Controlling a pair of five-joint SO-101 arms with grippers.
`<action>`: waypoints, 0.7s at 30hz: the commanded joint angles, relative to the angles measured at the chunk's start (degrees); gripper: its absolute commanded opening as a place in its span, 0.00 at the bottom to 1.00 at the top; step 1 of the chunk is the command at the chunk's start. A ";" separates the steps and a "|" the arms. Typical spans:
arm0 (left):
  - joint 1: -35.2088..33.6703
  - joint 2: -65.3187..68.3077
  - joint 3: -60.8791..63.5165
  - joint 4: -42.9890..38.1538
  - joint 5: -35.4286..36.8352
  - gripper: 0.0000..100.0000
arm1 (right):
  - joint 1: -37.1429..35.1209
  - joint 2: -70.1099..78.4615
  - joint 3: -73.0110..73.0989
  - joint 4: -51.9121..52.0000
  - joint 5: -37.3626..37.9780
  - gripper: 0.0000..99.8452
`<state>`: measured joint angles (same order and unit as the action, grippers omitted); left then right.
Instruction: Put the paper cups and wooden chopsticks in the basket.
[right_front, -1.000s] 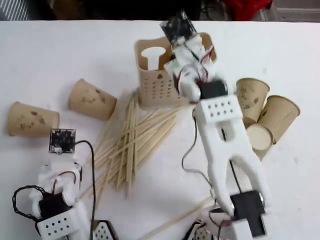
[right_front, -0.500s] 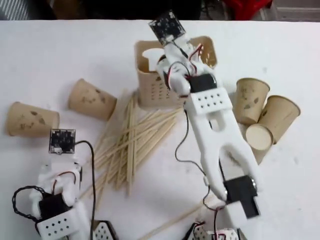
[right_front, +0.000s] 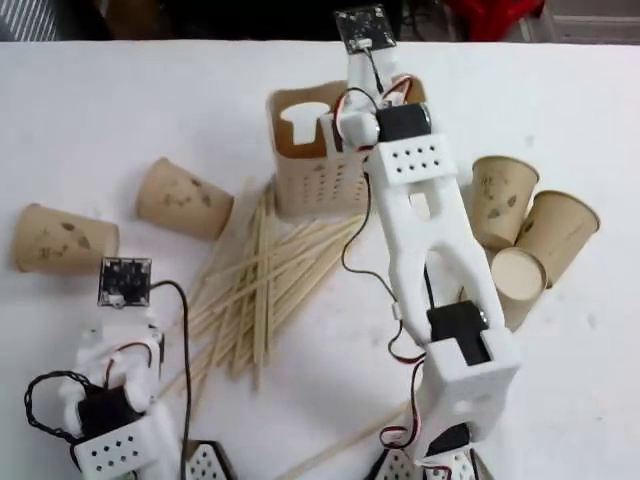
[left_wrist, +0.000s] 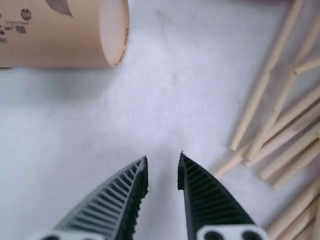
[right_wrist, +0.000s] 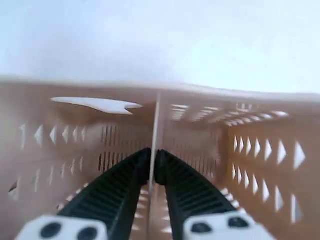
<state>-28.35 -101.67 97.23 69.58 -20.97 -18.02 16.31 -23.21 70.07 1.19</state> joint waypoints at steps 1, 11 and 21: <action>-0.31 0.22 0.00 0.26 -0.70 0.12 | -0.22 -0.13 -6.95 7.96 -3.34 0.02; -0.31 0.22 0.00 0.26 -0.70 0.12 | -0.75 -0.04 -10.55 7.52 -6.42 0.02; -0.31 0.22 0.00 0.26 -0.70 0.12 | -0.66 -0.66 -10.73 9.10 2.46 0.22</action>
<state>-28.35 -101.67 97.23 69.58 -20.97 -18.64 17.10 -31.21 78.51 2.42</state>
